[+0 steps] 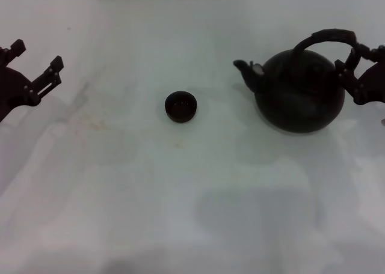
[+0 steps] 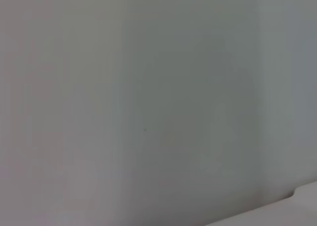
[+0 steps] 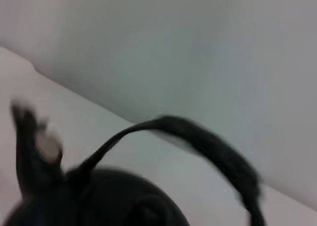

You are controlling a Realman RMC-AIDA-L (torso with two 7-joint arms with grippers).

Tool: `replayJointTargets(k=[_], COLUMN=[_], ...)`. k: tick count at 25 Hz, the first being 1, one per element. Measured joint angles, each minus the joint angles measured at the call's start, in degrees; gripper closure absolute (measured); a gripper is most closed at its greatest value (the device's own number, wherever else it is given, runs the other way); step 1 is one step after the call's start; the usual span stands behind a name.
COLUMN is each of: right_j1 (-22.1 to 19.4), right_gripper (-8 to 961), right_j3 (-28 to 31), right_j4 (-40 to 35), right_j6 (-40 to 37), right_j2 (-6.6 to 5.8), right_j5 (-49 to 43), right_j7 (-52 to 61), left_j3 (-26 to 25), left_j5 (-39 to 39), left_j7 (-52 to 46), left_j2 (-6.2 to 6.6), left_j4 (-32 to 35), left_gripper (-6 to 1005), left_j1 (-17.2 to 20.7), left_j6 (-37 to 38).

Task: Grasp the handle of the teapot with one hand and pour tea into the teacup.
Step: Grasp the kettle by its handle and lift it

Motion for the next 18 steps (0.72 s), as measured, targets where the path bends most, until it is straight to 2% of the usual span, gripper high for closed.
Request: replayJointTargets(k=[2,18], right_j1=[0.1,-0.5], right_gripper=[455,487], right_j3=[0.0,-0.2], right_j4=[-0.1,2.7], right_j6=[0.1,0.6], right_j2=[0.01,-0.16], right_j5=[-0.1,0.0], right_j7=[0.0,0.5], left_j3=[0.0,-0.1], left_j5=[0.0,0.0], left_j7=[0.0,0.0], left_j2=[-0.01,-0.02], left_j4=[0.0,0.0], left_gripper=[168,166], left_j1=[0.0,0.3], left_j6=[0.0,0.1])
